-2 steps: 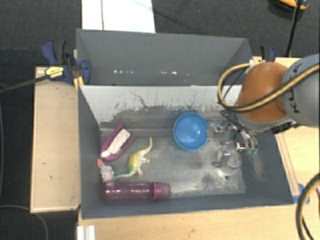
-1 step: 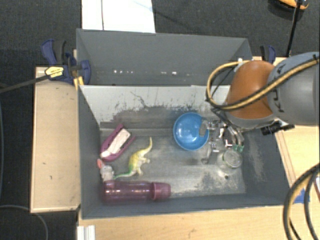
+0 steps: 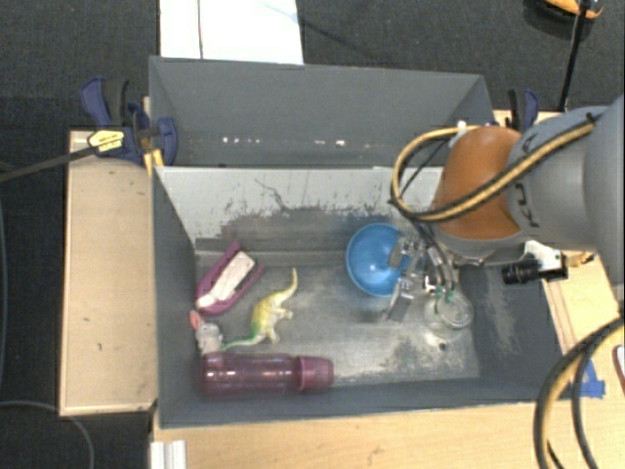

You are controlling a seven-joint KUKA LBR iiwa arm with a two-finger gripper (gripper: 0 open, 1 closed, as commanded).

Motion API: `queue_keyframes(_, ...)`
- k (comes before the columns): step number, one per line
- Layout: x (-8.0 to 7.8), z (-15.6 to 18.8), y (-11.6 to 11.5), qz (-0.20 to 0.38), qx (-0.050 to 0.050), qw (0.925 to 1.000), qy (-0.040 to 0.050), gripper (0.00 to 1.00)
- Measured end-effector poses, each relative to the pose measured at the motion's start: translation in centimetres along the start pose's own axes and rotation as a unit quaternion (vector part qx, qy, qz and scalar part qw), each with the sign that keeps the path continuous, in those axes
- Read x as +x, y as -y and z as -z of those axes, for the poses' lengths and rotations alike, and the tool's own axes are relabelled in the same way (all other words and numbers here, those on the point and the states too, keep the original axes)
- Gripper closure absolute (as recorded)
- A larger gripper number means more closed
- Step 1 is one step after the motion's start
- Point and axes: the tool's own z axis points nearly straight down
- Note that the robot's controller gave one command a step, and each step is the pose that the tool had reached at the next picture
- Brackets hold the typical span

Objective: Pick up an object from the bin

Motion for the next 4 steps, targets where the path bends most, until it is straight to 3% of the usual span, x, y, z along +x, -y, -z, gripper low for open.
queue_keyframes(1, 0.4, -1.8, -5.4, 0.178, -0.004, 0.9839, -0.0020, 1.00)
queue_keyframes(2, 0.4, -1.8, -5.4, 0.179, -0.004, 0.9839, -0.0019, 1.00)
queue_keyframes(4, 0.2, 3.6, -5.2, 0.160, -0.004, 0.9871, -0.0038, 1.00)
